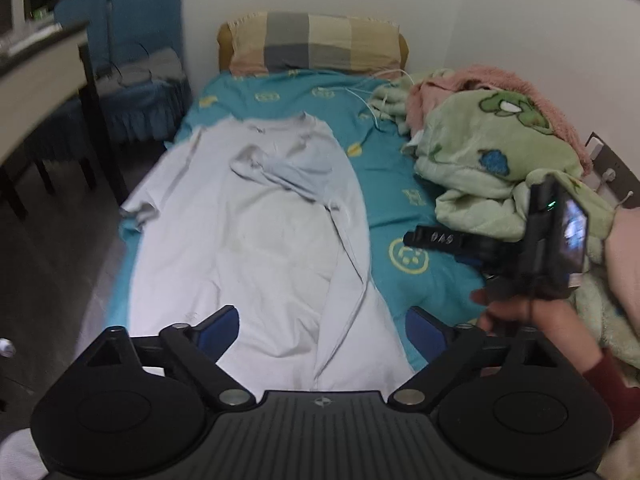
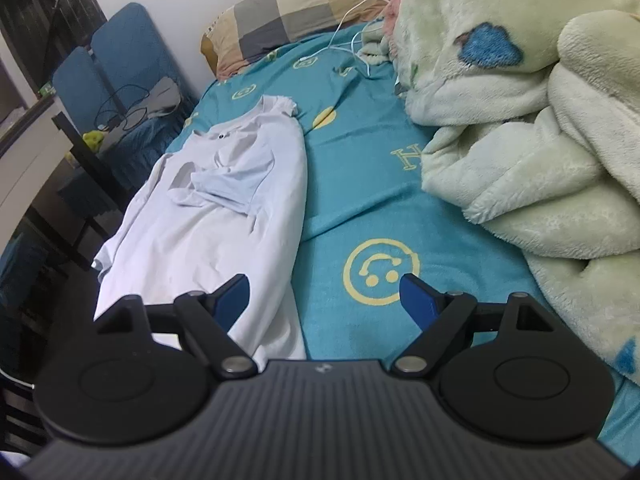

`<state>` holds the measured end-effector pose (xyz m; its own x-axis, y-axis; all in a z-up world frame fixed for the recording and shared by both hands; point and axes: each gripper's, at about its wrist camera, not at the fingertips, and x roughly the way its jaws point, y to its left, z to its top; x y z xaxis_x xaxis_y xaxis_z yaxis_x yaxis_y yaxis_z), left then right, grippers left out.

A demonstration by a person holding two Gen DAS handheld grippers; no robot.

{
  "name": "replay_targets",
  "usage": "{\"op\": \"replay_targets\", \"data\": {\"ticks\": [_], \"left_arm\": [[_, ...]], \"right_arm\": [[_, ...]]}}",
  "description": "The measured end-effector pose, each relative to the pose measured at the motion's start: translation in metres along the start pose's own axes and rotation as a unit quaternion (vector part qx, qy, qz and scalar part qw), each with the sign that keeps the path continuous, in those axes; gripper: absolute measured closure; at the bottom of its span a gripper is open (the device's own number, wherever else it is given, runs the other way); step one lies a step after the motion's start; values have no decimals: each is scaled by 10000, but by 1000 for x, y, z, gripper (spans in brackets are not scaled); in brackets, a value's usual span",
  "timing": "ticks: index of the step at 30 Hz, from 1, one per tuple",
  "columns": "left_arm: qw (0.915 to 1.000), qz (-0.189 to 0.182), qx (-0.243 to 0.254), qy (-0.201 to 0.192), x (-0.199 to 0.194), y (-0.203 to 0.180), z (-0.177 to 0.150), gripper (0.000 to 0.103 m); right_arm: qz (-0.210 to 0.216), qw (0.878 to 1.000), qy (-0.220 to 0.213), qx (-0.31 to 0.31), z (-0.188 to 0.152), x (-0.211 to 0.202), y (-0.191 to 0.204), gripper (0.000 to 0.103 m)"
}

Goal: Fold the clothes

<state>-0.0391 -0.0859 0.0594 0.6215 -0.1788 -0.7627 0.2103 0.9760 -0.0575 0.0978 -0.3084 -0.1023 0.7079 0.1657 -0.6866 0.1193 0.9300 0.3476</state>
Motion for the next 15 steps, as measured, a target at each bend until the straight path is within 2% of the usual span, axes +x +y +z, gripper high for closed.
{"op": "replay_targets", "data": {"ticks": [1,3,7,11,15], "left_arm": [[10000,48,48,-24,-12,-7,6,5],[9998,-103,112,-143,-35,-16,15,0],[9995,-160,41,-286,-62,-24,30,0],[9994,-145,-183,-242,-64,-20,34,0],[9996,-134,-200,-144,-60,-14,29,0]], "right_arm": [[23,10000,8,-2,0,1,1,19],[56,10000,13,-10,0,2,2,19],[56,10000,46,25,1,5,3,19],[69,9999,88,76,1,6,2,19],[66,9999,94,102,1,6,1,19]]}}
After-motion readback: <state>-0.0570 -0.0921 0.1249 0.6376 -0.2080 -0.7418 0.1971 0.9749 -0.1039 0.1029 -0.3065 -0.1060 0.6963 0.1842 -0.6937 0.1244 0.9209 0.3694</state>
